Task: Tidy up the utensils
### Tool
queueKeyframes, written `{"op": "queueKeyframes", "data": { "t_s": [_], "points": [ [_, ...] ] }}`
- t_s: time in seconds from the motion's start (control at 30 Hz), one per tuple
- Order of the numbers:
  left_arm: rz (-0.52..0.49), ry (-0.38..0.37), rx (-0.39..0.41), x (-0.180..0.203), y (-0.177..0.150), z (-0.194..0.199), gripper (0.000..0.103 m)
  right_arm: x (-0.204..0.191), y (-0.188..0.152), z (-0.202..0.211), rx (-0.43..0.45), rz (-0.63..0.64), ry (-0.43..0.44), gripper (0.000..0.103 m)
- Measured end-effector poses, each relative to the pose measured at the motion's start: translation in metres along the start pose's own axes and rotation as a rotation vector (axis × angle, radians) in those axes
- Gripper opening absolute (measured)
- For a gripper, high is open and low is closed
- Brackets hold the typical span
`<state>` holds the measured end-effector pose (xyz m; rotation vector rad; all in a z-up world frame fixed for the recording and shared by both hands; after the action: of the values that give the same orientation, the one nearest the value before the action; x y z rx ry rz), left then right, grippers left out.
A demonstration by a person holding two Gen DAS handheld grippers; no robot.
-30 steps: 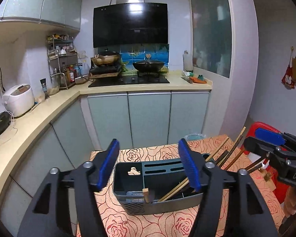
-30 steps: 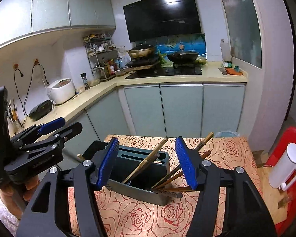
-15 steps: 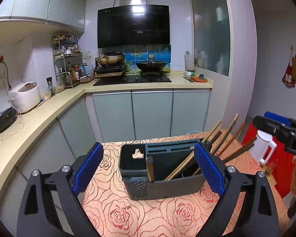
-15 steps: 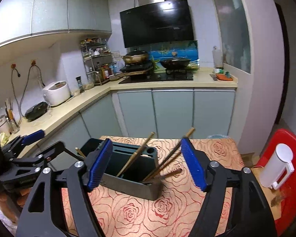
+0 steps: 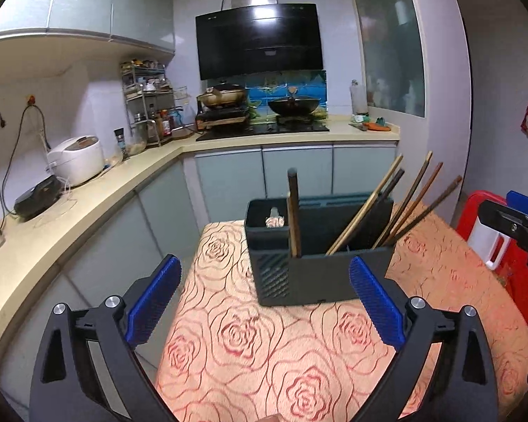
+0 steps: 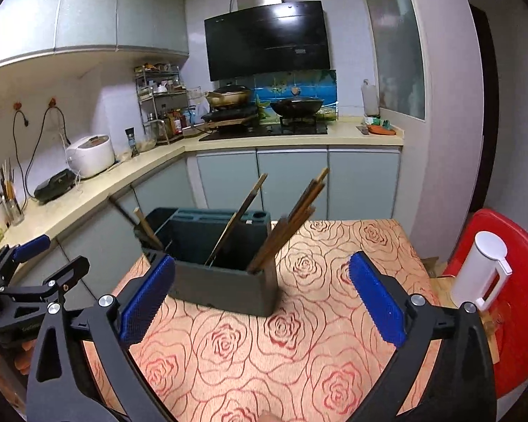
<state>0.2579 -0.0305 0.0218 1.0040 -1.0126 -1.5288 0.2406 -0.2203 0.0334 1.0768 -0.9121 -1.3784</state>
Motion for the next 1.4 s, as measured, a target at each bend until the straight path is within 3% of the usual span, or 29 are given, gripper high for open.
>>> {"op": "queueKeyframes", "data": {
  "t_s": [0.27,0.57,0.87,1.4],
  "points": [
    [0.065,0.003,-0.008,-0.009,-0.028,0.023,0.094,-0.009,-0.031,0.021,0.002,0.024,-0.012,0.096],
    [0.047,0.026,-0.007,-0.010,-0.062,0.043,0.094,-0.006,-0.067,0.030,-0.041,0.011,-0.042,0.096],
    [0.037,0.032,0.038,-0.006,-0.065,0.053,0.096,-0.008,-0.081,0.043,-0.014,0.035,-0.070,0.096],
    [0.037,0.054,0.031,-0.012,-0.067,0.050,0.096,-0.005,-0.082,0.049,-0.001,0.038,-0.076,0.096]
  ]
}}
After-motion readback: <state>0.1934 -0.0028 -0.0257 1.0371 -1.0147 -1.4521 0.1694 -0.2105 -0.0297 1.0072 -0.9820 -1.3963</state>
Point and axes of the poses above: each gripper's, at about its wrist camera, not at the fingertips, and z roughly against the way its jaws point, x to its right, y to its top, the point moved 10 cm from there along -z, roughly the way its jaws point, and after that the axes turned 9 degrees about x, right-handed, at the moved point
